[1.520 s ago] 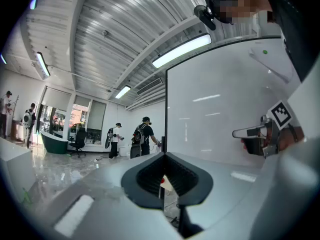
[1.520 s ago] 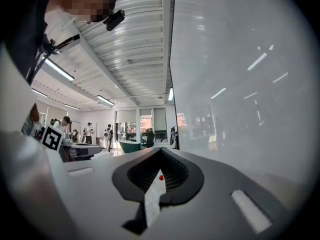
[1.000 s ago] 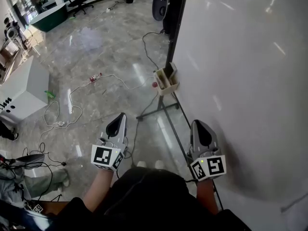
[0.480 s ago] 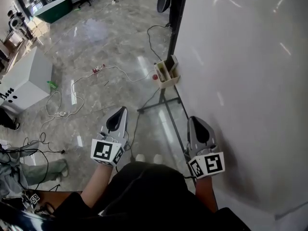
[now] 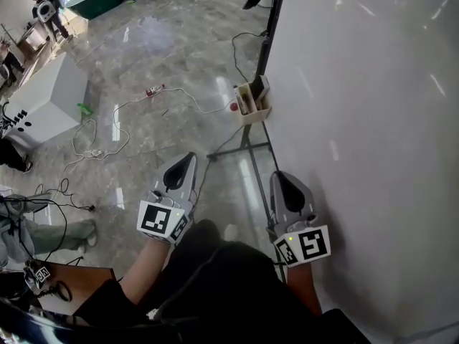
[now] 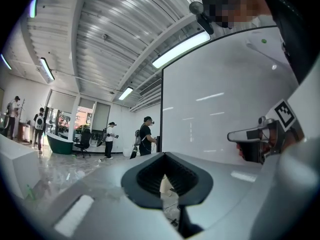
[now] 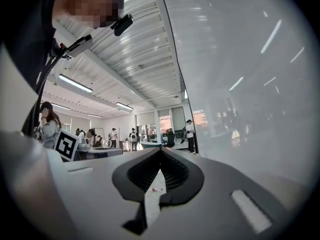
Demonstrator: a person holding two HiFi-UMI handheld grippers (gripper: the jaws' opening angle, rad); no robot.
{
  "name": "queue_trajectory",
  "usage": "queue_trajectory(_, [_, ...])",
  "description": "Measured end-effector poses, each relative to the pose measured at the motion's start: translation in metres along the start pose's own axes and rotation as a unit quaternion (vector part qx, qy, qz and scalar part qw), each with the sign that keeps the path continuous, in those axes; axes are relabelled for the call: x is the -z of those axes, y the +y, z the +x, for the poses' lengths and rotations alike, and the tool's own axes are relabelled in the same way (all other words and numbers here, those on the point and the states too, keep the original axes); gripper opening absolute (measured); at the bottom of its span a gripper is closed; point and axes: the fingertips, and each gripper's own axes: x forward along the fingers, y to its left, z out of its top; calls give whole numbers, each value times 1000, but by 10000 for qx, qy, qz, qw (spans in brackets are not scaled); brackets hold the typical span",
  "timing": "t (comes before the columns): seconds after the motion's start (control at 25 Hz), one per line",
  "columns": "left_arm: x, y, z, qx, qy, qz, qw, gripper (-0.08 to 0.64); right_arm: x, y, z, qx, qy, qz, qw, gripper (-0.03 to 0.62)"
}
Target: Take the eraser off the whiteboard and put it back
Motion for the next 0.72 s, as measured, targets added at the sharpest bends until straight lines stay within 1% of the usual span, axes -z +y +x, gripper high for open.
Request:
queue_trajectory(0.2, [5, 1, -3, -103, 78, 92, 9999, 4, 2, 7, 2, -234, 61, -27, 9997, 9])
queue_trajectory(0.32, [2, 1, -5, -159, 57, 2, 9999, 3, 2, 11, 3, -350, 83, -18, 9994, 9])
queue_trajectory(0.4, [3, 1, -5, -119, 15, -49, 9999, 4, 4, 12, 6, -405, 87, -25, 9991, 9])
queue_trajectory(0.56, [10, 9, -1, -117, 89, -89, 9999, 5, 8, 12, 14, -454, 112, -56, 9989, 9])
queue_trajectory(0.72, [17, 20, 14, -64, 148, -111, 9998, 5, 12, 6, 26, -387, 179, -65, 9991, 9])
